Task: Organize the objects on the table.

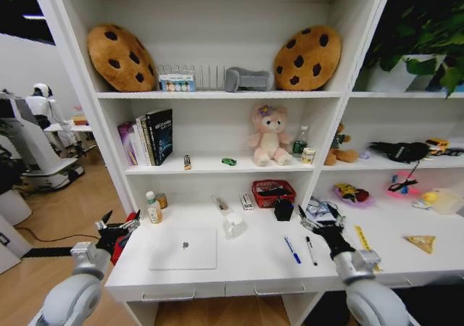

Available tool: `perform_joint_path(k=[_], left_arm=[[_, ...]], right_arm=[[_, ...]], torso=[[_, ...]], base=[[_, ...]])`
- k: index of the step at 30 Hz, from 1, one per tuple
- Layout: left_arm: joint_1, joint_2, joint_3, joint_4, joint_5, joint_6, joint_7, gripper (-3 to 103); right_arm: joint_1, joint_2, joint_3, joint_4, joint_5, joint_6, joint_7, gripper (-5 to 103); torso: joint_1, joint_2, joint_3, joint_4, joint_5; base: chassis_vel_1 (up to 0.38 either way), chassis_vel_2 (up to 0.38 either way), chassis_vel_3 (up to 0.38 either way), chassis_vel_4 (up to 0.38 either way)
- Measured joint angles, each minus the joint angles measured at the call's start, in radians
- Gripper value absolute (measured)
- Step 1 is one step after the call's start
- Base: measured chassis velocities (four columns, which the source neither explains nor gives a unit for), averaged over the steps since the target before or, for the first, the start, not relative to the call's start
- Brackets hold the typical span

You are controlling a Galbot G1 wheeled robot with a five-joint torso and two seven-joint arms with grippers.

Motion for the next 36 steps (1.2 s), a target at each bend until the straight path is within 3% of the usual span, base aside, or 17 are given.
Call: perform_joint_path(k=[4,9,36], left_arm=[[0.028,-0.024,0.001,-0.012,0.025,-0.01,0.005,100],[0.065,-0.054,-0.011,-0.035,0.04,-0.019,0.008,100],[0.071,-0.055,-0.016,-0.049,0.037,-0.011,0.003,100]], right_arm=[[-0.04,0.074,0.009,-0.004,-0.069,0.042,-0.016,100],[-0.062,0.145,0.015,-0.003,-0.078,0.053,-0.026,100],[-0.006,0.115,-0.016,-0.014,-0.038,0.042,-0.019,100]], torso=[[0.0,0.0,0.0,0.0002,-0.0001],[0.0,0.0,0.0,0.0004,0.0],[0.0,0.0,0.0,0.0001,-0.0001]], base=[[0.0,0.0,0.0,0.0],[0.0,0.0,0.0,0.0],[-0.047,-0.046,0.046,0.043]])
